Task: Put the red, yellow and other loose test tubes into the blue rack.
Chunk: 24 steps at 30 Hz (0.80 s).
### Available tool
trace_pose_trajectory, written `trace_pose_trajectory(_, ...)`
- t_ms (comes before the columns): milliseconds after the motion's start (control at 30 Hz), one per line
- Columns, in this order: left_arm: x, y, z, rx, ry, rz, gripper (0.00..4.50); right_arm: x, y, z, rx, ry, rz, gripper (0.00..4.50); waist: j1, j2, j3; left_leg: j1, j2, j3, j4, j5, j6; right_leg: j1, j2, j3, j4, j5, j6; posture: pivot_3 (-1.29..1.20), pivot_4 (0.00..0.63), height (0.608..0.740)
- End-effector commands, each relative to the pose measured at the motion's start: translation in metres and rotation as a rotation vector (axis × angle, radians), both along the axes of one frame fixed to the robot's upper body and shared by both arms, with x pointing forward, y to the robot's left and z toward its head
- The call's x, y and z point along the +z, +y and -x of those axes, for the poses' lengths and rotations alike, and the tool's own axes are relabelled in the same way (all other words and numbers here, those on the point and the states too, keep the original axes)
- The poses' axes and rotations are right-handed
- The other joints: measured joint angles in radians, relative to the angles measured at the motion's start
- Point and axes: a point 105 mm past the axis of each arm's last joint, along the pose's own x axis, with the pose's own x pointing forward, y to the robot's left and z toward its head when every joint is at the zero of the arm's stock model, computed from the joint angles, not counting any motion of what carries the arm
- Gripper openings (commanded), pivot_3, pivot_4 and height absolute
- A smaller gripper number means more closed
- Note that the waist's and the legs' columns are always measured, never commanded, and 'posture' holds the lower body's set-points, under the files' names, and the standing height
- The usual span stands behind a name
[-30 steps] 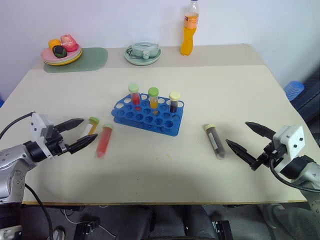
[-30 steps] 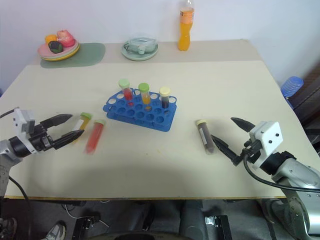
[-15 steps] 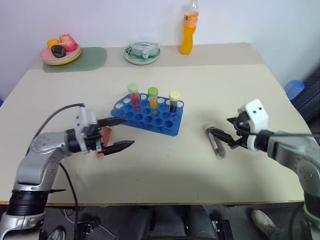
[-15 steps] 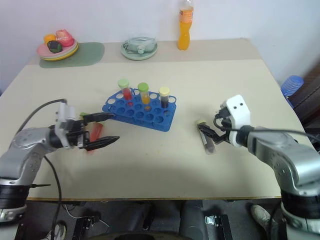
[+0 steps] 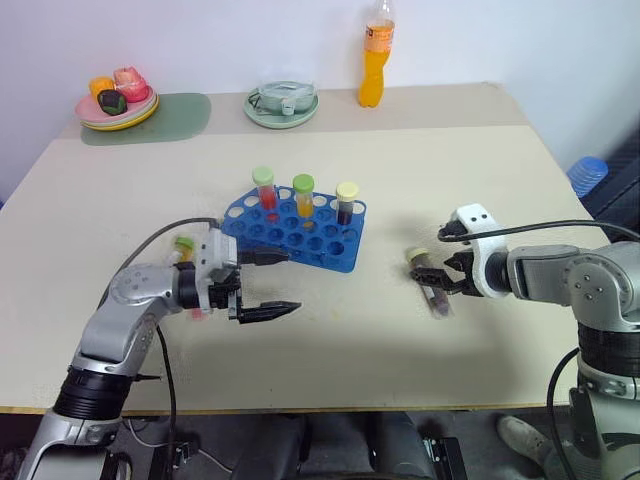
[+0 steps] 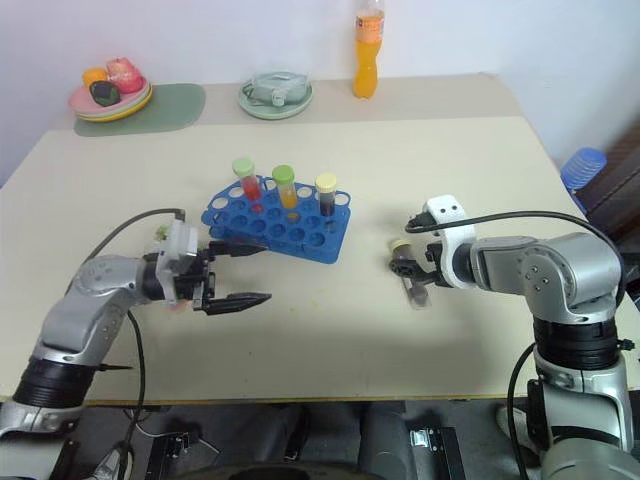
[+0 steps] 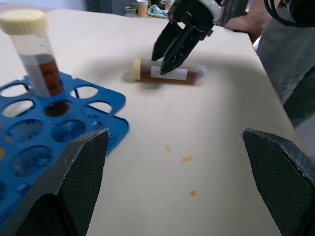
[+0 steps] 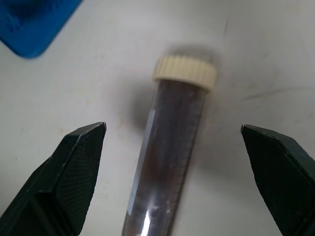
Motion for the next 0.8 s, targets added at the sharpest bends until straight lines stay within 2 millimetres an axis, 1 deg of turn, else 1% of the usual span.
trace_pose_trajectory(33, 0.003, -0.005, 0.002, -0.007, -0.029, 0.012, 4.42, 0.006, 0.003, -0.003, 0.006, -0.006, -0.004, 4.5, 0.0, 0.0, 0.0, 0.0, 0.0, 0.0, 0.0, 0.0, 0.0, 0.0, 0.0, 0.0, 0.0, 0.0, 0.0, 0.0, 0.15, 0.74)
trace_pose_trajectory(133, 0.003, -0.011, 0.005, 0.0, -0.015, 0.047, 4.42, 0.001, 0.004, -0.008, -0.008, 0.036, -0.013, 4.5, -0.001, 0.0, 0.0, 0.0, 0.0, 0.0, 0.0, 0.0, 0.0, 0.0, 0.0, 0.0, 0.0, 0.001, 0.0, 0.0, 0.15, 0.74)
trace_pose_trajectory(200, 0.001, -0.013, 0.007, 0.002, -0.01, 0.049, 4.42, -0.003, 0.001, -0.011, -0.032, 0.054, 0.005, 4.5, -0.004, 0.0, 0.0, 0.001, 0.0, 0.0, 0.0, 0.0, 0.0, 0.0, 0.0, 0.0, 0.0, 0.001, 0.0, 0.0, 0.15, 0.74)
trace_pose_trajectory(233, -0.001, -0.013, 0.008, 0.005, -0.009, 0.046, 4.47, -0.006, -0.002, -0.013, -0.047, 0.065, 0.033, 4.25, -0.005, 0.0, 0.0, 0.001, 0.0, 0.001, 0.0, 0.0, 0.0, 0.0, 0.001, 0.0, 0.0, 0.001, 0.0, 0.0, 0.15, 0.74)
trace_pose_trajectory(300, -0.003, -0.014, 0.01, 0.009, -0.002, 0.048, 4.5, -0.01, -0.005, -0.015, -0.071, 0.076, 0.072, 3.63, -0.006, 0.0, 0.0, 0.001, 0.001, 0.001, 0.0, 0.001, -0.001, 0.0, 0.001, 0.001, 0.0, 0.001, -0.001, 0.0, 0.15, 0.74)
trace_pose_trajectory(333, -0.003, -0.014, 0.01, 0.012, 0.001, 0.053, 4.5, -0.012, -0.005, -0.015, -0.068, 0.08, 0.083, 3.16, -0.006, -0.001, -0.001, 0.002, 0.001, 0.001, 0.0, 0.001, -0.001, 0.001, 0.001, 0.001, 0.0, 0.001, -0.001, 0.0, 0.15, 0.74)
trace_pose_trajectory(433, -0.004, -0.015, 0.01, 0.025, 0.004, 0.056, 4.5, -0.015, 0.002, -0.013, -0.035, 0.082, 0.108, 1.55, -0.002, -0.003, -0.002, 0.003, 0.001, 0.001, 0.0, 0.001, -0.001, 0.002, 0.001, 0.0, 0.0, 0.002, -0.001, 0.0, 0.15, 0.74)
trace_pose_trajectory(467, -0.004, -0.014, 0.01, 0.03, 0.003, 0.055, 4.5, -0.015, 0.003, -0.012, -0.021, 0.076, 0.132, 1.12, -0.001, -0.004, -0.002, 0.003, 0.001, 0.001, 0.0, 0.001, -0.001, 0.003, 0.001, 0.0, 0.0, 0.002, -0.001, 0.0, 0.15, 0.74)
trace_pose_trajectory(500, -0.004, -0.014, 0.01, 0.033, 0.003, 0.054, 4.5, -0.015, 0.003, -0.011, -0.013, 0.072, 0.15, 0.87, 0.0, -0.004, -0.003, 0.003, 0.001, 0.001, 0.0, 0.001, -0.001, 0.003, 0.001, 0.0, 0.0, 0.002, -0.001, 0.0, 0.15, 0.74)
trace_pose_trajectory(567, -0.002, -0.016, 0.008, 0.037, 0.0, 0.055, 4.5, -0.015, 0.004, -0.009, 0.021, 0.042, 0.201, 0.84, 0.0, -0.005, -0.003, 0.003, 0.001, 0.001, 0.0, 0.001, -0.001, 0.003, 0.001, 0.0, -0.001, 0.002, -0.001, 0.0, 0.15, 0.74)
trace_pose_trajectory(667, 0.001, -0.018, 0.005, 0.048, -0.007, 0.057, 4.5, -0.011, 0.005, -0.01, 0.064, -0.029, 0.233, 0.84, 0.003, -0.005, -0.003, 0.003, 0.001, 0.001, 0.0, 0.001, -0.001, 0.003, 0.001, 0.0, -0.001, 0.002, -0.001, 0.0, 0.15, 0.74)
trace_pose_trajectory(733, 0.005, -0.018, -0.001, 0.075, -0.012, 0.075, 4.5, 0.006, 0.013, -0.014, 0.136, -0.177, 0.192, 0.84, 0.005, -0.005, -0.003, 0.003, 0.001, 0.001, 0.001, 0.001, -0.001, 0.003, 0.001, 0.0, -0.001, 0.003, 0.0, 0.0, 0.15, 0.74)
trace_pose_trajectory(767, 0.006, -0.018, -0.003, 0.091, -0.013, 0.088, 4.5, 0.019, 0.023, -0.011, 0.21, -0.272, 0.126, 0.84, 0.005, -0.005, -0.003, 0.002, 0.001, 0.001, 0.001, 0.001, -0.001, 0.003, 0.001, 0.0, -0.001, 0.003, 0.0, 0.0, 0.15, 0.74)
trace_pose_trajectory(800, 0.007, -0.017, -0.005, 0.102, -0.014, 0.097, 4.5, 0.029, 0.03, -0.008, 0.266, -0.337, 0.084, 0.84, 0.003, -0.005, -0.003, 0.002, 0.001, 0.001, 0.001, 0.001, -0.001, 0.003, 0.001, 0.0, -0.002, 0.003, 0.001, 0.0, 0.15, 0.74)
